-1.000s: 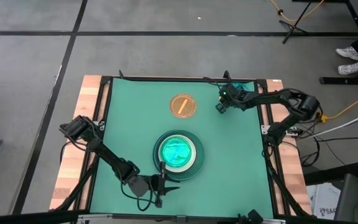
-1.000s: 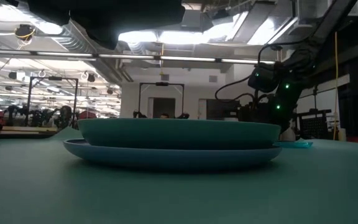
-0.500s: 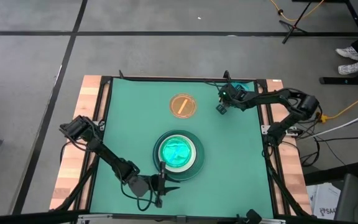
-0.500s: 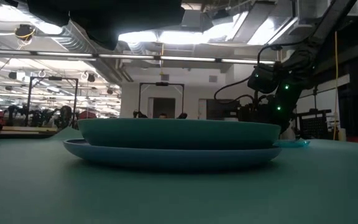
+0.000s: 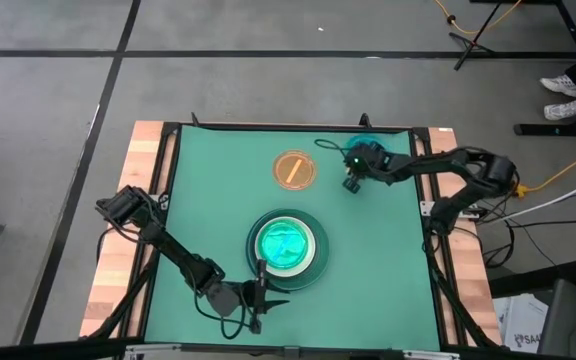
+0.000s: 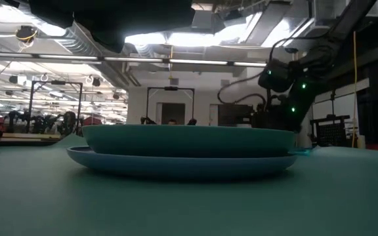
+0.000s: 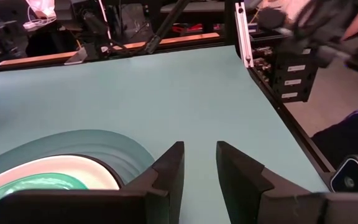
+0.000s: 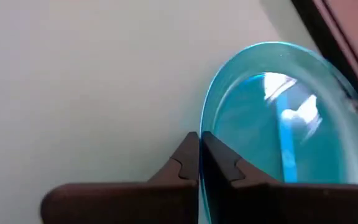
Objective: Stack plastic plates
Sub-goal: Stack the light blue plate on top of the light blue plate
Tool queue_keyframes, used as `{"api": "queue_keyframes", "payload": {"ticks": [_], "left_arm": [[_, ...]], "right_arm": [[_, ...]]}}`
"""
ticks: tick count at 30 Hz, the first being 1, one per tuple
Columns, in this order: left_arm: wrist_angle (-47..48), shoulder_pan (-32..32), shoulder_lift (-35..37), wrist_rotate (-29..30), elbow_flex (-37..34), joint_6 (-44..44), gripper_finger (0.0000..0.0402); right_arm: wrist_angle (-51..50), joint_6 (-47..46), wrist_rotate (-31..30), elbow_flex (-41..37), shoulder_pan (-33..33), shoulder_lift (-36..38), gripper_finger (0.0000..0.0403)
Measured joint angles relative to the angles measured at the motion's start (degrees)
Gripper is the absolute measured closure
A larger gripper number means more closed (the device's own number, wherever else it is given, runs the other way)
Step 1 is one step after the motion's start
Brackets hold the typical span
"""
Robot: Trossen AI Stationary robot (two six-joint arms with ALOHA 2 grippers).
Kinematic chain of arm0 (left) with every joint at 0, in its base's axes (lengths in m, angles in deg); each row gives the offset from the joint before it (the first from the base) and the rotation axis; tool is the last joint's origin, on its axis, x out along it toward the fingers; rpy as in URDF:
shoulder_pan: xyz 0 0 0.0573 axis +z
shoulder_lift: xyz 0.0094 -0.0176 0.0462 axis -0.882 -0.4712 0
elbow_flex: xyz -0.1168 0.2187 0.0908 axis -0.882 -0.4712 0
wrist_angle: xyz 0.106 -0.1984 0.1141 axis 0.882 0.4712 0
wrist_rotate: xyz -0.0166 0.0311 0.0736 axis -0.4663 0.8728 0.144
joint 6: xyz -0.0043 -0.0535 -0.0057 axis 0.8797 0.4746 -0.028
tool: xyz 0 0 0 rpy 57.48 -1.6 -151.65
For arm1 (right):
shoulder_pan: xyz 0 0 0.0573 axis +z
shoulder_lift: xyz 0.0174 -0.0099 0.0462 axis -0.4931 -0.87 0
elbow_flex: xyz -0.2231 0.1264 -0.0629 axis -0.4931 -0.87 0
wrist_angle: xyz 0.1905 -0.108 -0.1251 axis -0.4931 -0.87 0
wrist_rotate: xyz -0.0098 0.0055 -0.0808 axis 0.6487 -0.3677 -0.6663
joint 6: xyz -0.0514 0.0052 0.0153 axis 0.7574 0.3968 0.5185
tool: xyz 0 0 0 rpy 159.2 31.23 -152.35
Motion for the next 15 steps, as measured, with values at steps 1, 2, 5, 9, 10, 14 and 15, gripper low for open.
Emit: {"api": "queue_keyframes", "payload": {"ticks": [1, 2, 5, 9, 10, 14, 15], "left_arm": [[0.0, 0.0, 0.0, 0.0, 0.0, 0.0, 0.0315], [0.0, 0.0, 0.0, 0.0, 0.0, 0.0, 0.0315], [0.0, 0.0, 0.0, 0.1, 0.0, 0.0, 0.0315], [0.0, 0.0, 0.0, 0.1, 0.0, 0.0, 0.0315], [0.0, 0.0, 0.0, 0.1, 0.0, 0.0, 0.0315], [0.0, -0.3, 0.0, 1.4, 0.0, -0.1, 0.0315], [0.0, -0.5, 0.0, 2.3, 0.0, -0.2, 0.0315]], "right_arm": [[0.1, 0.1, 0.1, 0.0, 1.1, 0.7, 0.0400], [0.1, 0.1, 0.2, 0.0, 2.3, 1.5, 0.0400], [0.2, 1.0, 0.2, 0.0, 5.8, 3.9, 0.0401], [0.3, 4.5, 2.0, 0.0, 10.5, 7.0, 0.0401], [0.3, 5.0, 2.3, 0.0, 11.7, 7.6, 0.0401], [0.4, 6.5, 3.3, 0.0, 16.6, 9.6, 0.0401], [0.4, 6.7, 3.3, 0.0, 17.9, 9.8, 0.0401]]}}
